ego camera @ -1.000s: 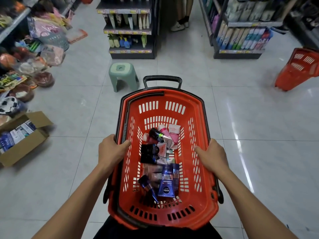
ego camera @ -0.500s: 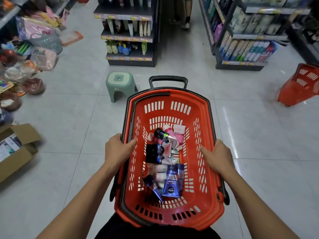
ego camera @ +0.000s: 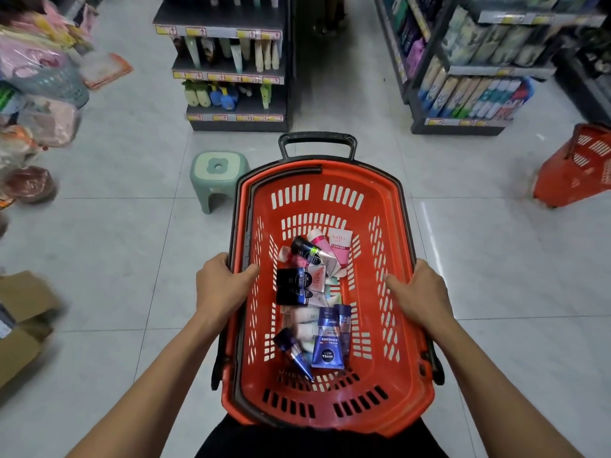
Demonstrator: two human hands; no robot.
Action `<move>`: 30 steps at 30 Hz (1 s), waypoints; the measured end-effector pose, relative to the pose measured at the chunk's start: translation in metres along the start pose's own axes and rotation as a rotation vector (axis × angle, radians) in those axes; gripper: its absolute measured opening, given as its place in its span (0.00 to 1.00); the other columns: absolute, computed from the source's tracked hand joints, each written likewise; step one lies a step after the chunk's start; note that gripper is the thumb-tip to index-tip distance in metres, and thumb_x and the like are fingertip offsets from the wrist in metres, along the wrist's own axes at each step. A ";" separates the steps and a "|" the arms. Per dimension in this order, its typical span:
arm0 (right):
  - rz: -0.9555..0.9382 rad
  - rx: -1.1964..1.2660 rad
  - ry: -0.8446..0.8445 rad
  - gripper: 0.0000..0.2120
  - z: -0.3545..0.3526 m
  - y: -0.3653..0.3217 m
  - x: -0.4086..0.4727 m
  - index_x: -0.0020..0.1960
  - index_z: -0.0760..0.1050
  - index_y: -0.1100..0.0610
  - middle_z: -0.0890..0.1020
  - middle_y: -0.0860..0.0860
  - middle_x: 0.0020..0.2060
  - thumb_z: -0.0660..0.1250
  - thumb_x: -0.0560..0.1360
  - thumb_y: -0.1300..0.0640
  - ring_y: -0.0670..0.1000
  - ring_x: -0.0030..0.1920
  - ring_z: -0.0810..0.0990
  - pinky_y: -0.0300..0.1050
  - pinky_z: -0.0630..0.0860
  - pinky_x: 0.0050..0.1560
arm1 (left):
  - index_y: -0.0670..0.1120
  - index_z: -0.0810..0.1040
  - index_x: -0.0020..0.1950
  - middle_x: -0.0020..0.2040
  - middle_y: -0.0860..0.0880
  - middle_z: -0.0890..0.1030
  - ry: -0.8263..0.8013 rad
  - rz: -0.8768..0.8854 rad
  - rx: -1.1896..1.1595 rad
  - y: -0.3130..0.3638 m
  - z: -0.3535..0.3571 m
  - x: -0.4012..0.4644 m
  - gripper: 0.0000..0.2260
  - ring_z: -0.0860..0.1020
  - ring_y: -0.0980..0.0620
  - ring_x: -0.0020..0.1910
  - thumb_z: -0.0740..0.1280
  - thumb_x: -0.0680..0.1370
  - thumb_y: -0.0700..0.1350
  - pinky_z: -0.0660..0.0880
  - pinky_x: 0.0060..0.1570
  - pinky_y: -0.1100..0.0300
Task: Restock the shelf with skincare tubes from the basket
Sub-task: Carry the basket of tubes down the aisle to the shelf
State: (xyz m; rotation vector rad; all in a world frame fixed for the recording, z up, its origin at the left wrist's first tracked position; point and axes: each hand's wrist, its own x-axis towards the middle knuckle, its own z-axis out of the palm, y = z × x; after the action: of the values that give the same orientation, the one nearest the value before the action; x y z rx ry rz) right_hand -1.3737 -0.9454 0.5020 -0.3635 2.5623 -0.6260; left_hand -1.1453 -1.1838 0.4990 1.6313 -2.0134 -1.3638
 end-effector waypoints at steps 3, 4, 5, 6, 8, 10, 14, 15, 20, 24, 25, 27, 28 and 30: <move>0.016 -0.001 0.004 0.24 -0.002 -0.009 0.027 0.62 0.69 0.56 0.75 0.48 0.49 0.69 0.77 0.40 0.50 0.42 0.77 0.46 0.75 0.44 | 0.48 0.78 0.56 0.43 0.54 0.85 -0.012 0.005 0.009 0.016 0.009 0.027 0.16 0.85 0.54 0.37 0.75 0.76 0.57 0.79 0.37 0.62; 0.021 0.002 -0.004 0.23 -0.004 -0.012 0.036 0.61 0.69 0.56 0.75 0.49 0.49 0.69 0.77 0.40 0.50 0.42 0.78 0.47 0.75 0.45 | 0.49 0.77 0.55 0.43 0.54 0.84 -0.020 0.003 0.010 0.022 0.013 0.036 0.16 0.85 0.54 0.37 0.75 0.76 0.57 0.79 0.36 0.63; 0.026 0.010 -0.009 0.22 -0.005 -0.014 0.047 0.60 0.68 0.55 0.76 0.49 0.49 0.69 0.77 0.40 0.51 0.42 0.78 0.48 0.76 0.45 | 0.49 0.77 0.55 0.43 0.54 0.84 -0.026 -0.001 0.011 0.029 0.017 0.045 0.16 0.85 0.54 0.37 0.75 0.76 0.57 0.79 0.36 0.63; 0.029 0.021 -0.015 0.21 -0.007 -0.017 0.059 0.58 0.67 0.53 0.77 0.49 0.49 0.69 0.77 0.40 0.51 0.43 0.79 0.49 0.78 0.46 | 0.49 0.77 0.56 0.43 0.54 0.84 -0.029 -0.004 0.014 0.036 0.022 0.055 0.16 0.85 0.54 0.37 0.75 0.76 0.57 0.79 0.37 0.62; 0.030 0.038 -0.027 0.19 -0.013 -0.020 0.087 0.57 0.66 0.52 0.78 0.49 0.49 0.69 0.77 0.41 0.52 0.43 0.80 0.50 0.79 0.47 | 0.48 0.77 0.56 0.43 0.54 0.85 -0.028 -0.012 0.025 0.052 0.034 0.075 0.16 0.86 0.53 0.37 0.75 0.76 0.57 0.81 0.39 0.60; 0.022 0.057 -0.038 0.19 -0.021 -0.025 0.119 0.56 0.67 0.52 0.79 0.49 0.49 0.69 0.77 0.41 0.53 0.44 0.82 0.50 0.80 0.48 | 0.48 0.78 0.56 0.43 0.53 0.85 -0.021 -0.018 0.033 0.070 0.049 0.098 0.16 0.86 0.52 0.37 0.75 0.76 0.57 0.81 0.40 0.59; -0.002 0.084 -0.044 0.19 -0.043 -0.035 0.188 0.57 0.69 0.52 0.80 0.50 0.49 0.69 0.77 0.41 0.53 0.45 0.83 0.52 0.82 0.48 | 0.47 0.78 0.57 0.44 0.52 0.86 0.000 -0.024 0.031 0.117 0.079 0.138 0.17 0.86 0.52 0.37 0.75 0.76 0.57 0.82 0.40 0.59; -0.005 0.090 -0.042 0.18 -0.052 -0.036 0.208 0.57 0.69 0.52 0.81 0.50 0.49 0.69 0.77 0.41 0.52 0.44 0.83 0.51 0.82 0.47 | 0.47 0.78 0.57 0.44 0.51 0.86 0.003 -0.030 0.029 0.131 0.088 0.148 0.18 0.86 0.52 0.37 0.75 0.76 0.57 0.82 0.41 0.58; -0.035 0.117 -0.063 0.18 -0.093 -0.046 0.289 0.57 0.69 0.52 0.81 0.49 0.48 0.69 0.77 0.41 0.48 0.40 0.82 0.45 0.78 0.40 | 0.47 0.78 0.57 0.42 0.51 0.87 0.007 -0.047 0.022 0.195 0.127 0.193 0.18 0.87 0.54 0.35 0.75 0.76 0.57 0.83 0.40 0.57; -0.042 0.140 -0.079 0.19 -0.120 -0.053 0.346 0.58 0.71 0.53 0.82 0.49 0.48 0.69 0.77 0.41 0.49 0.42 0.83 0.47 0.81 0.43 | 0.46 0.78 0.56 0.40 0.52 0.86 0.059 -0.052 0.059 0.242 0.155 0.224 0.17 0.86 0.56 0.34 0.75 0.76 0.56 0.79 0.35 0.62; -0.044 0.148 -0.081 0.19 -0.124 -0.054 0.358 0.58 0.71 0.53 0.82 0.49 0.48 0.69 0.77 0.41 0.49 0.42 0.83 0.48 0.81 0.44 | 0.46 0.78 0.55 0.40 0.52 0.86 0.067 -0.058 0.063 0.250 0.160 0.231 0.17 0.86 0.55 0.33 0.75 0.76 0.55 0.79 0.35 0.61; -0.048 0.153 -0.082 0.19 -0.132 -0.057 0.380 0.58 0.71 0.53 0.82 0.50 0.49 0.69 0.76 0.41 0.50 0.42 0.83 0.50 0.82 0.45 | 0.45 0.78 0.54 0.40 0.51 0.86 0.071 -0.075 0.067 0.265 0.170 0.245 0.16 0.86 0.54 0.34 0.75 0.76 0.55 0.81 0.37 0.58; -0.049 0.148 -0.085 0.19 -0.134 -0.060 0.390 0.58 0.71 0.53 0.82 0.50 0.49 0.69 0.76 0.41 0.50 0.43 0.83 0.50 0.82 0.45 | 0.45 0.78 0.54 0.40 0.50 0.86 0.075 -0.079 0.075 0.272 0.173 0.252 0.16 0.86 0.53 0.34 0.75 0.76 0.55 0.82 0.39 0.56; -0.052 0.139 -0.090 0.20 -0.139 -0.067 0.409 0.58 0.71 0.53 0.82 0.50 0.49 0.69 0.76 0.40 0.51 0.43 0.84 0.51 0.82 0.45 | 0.45 0.77 0.52 0.40 0.50 0.86 0.093 -0.076 0.090 0.284 0.178 0.266 0.15 0.86 0.52 0.34 0.74 0.76 0.55 0.84 0.40 0.54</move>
State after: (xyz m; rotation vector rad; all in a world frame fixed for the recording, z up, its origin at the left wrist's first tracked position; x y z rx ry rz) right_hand -1.7828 -1.0980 0.4867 -0.4028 2.4151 -0.7836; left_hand -1.5467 -1.3317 0.5165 1.7919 -2.0058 -1.2132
